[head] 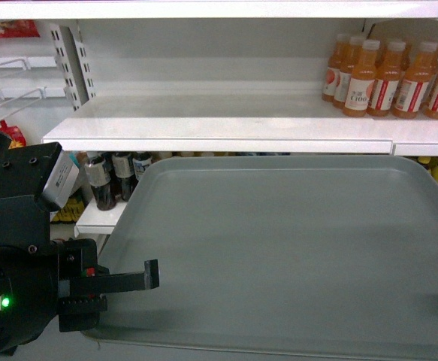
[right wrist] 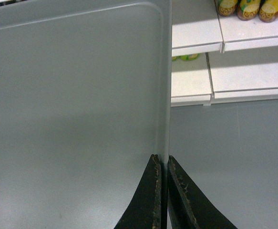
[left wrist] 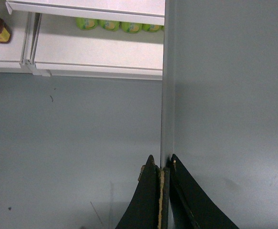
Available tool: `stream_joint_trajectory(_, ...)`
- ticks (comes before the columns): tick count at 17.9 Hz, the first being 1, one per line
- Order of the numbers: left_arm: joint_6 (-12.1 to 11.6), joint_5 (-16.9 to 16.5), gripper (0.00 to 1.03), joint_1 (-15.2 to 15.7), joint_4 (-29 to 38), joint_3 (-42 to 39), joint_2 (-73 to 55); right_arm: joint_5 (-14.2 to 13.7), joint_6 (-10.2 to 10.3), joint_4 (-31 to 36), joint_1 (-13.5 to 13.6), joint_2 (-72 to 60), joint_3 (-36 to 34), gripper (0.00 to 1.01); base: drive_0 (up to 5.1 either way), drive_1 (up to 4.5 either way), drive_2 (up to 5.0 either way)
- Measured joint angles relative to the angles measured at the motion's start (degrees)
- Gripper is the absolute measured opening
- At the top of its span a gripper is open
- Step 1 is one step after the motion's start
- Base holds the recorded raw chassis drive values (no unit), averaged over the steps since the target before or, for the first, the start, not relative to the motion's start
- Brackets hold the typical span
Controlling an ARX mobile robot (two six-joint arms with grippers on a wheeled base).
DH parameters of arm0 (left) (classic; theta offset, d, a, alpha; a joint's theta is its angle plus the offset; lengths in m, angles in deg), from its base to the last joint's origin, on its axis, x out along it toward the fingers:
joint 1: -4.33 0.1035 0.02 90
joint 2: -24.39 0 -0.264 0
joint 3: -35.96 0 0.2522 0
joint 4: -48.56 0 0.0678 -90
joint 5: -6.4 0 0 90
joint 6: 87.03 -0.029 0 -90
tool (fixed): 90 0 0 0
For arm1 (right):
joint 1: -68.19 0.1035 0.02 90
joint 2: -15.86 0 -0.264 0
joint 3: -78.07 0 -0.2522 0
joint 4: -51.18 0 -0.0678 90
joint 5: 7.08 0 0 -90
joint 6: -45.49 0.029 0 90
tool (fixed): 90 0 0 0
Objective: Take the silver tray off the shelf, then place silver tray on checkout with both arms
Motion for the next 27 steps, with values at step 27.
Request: stream_joint_trajectory(27, 0.0, 0.1, 0.03, 0.0, 0.0, 0.0, -0.1, 0.0, 0.0, 0.0, 0.0, -0.1, 0.0, 0.02, 0.1, -4.21, 4.4)
